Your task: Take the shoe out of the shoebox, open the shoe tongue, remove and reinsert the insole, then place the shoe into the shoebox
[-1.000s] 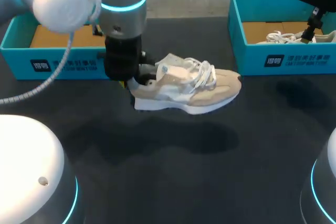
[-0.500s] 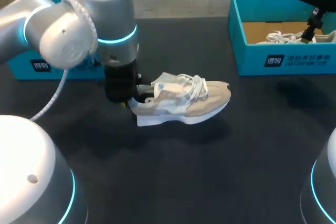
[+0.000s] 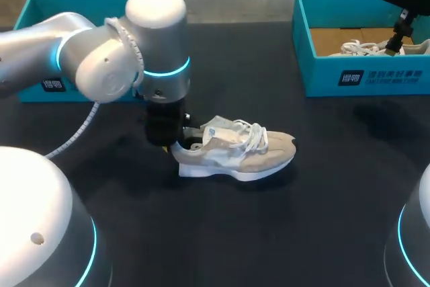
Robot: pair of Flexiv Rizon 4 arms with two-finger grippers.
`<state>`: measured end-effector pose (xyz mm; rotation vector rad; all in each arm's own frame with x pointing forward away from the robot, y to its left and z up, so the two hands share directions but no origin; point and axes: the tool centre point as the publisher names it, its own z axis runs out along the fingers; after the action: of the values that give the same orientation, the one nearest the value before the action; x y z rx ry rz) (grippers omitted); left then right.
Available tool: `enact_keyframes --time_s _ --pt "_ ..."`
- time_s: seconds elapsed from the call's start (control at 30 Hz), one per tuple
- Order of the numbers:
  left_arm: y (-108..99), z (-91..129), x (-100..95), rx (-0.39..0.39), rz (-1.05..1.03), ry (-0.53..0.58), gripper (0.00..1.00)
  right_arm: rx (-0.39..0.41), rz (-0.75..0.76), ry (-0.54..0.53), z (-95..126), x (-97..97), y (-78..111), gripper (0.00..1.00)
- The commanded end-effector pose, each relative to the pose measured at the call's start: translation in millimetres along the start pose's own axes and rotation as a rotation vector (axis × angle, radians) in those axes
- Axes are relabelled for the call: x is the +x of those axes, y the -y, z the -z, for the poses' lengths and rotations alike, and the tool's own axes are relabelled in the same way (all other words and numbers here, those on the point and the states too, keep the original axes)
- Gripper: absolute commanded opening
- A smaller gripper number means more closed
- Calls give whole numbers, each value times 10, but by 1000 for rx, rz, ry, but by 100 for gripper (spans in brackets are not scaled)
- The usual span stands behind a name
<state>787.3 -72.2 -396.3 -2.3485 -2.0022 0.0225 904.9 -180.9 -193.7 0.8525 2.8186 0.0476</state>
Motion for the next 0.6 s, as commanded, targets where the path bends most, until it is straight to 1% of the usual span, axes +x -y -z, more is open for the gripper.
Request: enact_keyframes --time_s 0.03,0.07,0.1,0.13,0.17,0.23,0.33,0.37,0.4,0.47,0.5,0.53,0.57,0.6 --pt "-68 -62 -96 10 -2 -27 0 0 0 -1 -1 -6 2 100" --pt "-63 -56 -106 10 -4 -29 0 0 0 -1 -1 -6 2 100" --pt "-58 -48 -117 10 -6 -34 15 0 0 -1 -1 -6 2 100" --pt "-50 -35 -130 9 -8 -35 37 0 0 -1 -1 -6 2 100" --pt "-46 -25 -137 8 -10 -36 44 0 0 -1 -1 -6 2 100" --pt "-38 3 -145 6 -10 -35 41 0 0 -1 -1 -6 2 100" --pt "-14 53 -158 -2 -8 -36 45 0 0 -1 -1 -6 2 100" --pt "-6 74 -159 -6 -7 -36 49 0 0 -1 -1 -6 2 100" --pt "-1 86 -159 -7 -6 -36 57 0 0 -1 -1 -6 2 100" --pt "23 139 -162 -17 -1 -25 80 0 0 -1 -1 -6 2 100" --pt "33 164 -164 -22 -2 -21 83 0 0 -1 -1 -6 2 100" --pt "42 186 -168 -25 -1 -18 83 0 0 -1 -1 -6 2 100" --pt "53 213 -171 -30 0 -16 85 0 0 -1 -1 -6 2 100" --pt "67 244 -176 -40 1 -7 98 0 0 -1 -1 -6 2 100"
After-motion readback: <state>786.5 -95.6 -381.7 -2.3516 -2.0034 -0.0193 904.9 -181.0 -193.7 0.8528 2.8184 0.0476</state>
